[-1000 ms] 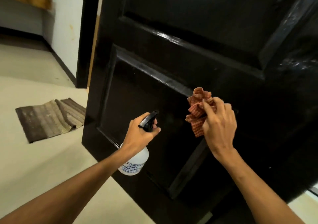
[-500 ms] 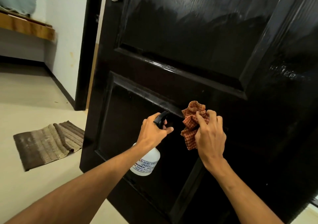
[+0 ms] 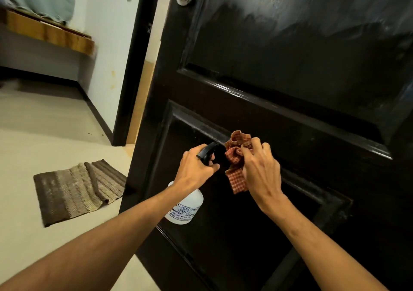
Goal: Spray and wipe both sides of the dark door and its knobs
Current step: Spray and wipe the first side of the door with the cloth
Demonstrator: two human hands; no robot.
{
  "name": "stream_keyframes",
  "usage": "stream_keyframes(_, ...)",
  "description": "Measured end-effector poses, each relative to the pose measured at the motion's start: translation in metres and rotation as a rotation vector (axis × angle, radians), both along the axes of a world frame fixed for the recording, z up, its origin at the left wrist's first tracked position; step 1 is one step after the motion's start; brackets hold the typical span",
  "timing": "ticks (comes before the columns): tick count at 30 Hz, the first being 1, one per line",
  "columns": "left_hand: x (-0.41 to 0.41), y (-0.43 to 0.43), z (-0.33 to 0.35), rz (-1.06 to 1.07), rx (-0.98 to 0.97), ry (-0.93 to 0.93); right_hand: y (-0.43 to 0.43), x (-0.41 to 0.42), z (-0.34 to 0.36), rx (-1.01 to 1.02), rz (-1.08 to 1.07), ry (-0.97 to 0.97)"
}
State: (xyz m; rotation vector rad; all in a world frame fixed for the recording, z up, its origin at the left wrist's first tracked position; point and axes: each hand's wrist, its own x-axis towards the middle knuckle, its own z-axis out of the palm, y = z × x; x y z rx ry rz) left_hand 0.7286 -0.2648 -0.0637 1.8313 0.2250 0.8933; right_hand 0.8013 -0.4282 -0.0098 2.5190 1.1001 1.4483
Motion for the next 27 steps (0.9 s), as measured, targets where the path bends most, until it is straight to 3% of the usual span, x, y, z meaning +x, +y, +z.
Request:
stream_keyframes(5, 0.002, 0.041, -0.003, 0.028, -0.018, 0.007, 0.035, 0.008, 0.005, -0.029, 0.051, -0.086)
stream_keyframes(9, 0.006, 0.051, -0.006, 0.060, -0.001, 0.006, 0.076, 0.014, 0.002, -0.058, 0.080, -0.047)
stream_keyframes(19, 0.008, 0.067, 0.003, 0.141, -0.017, 0.004, 0.030, 0.003, -0.021, -0.221, -0.085, -0.104)
stream_keyframes(27, 0.011, 0.108, -0.005, 0.190, -0.003, 0.010, 0.144, 0.011, -0.015, -0.146, 0.067, 0.021)
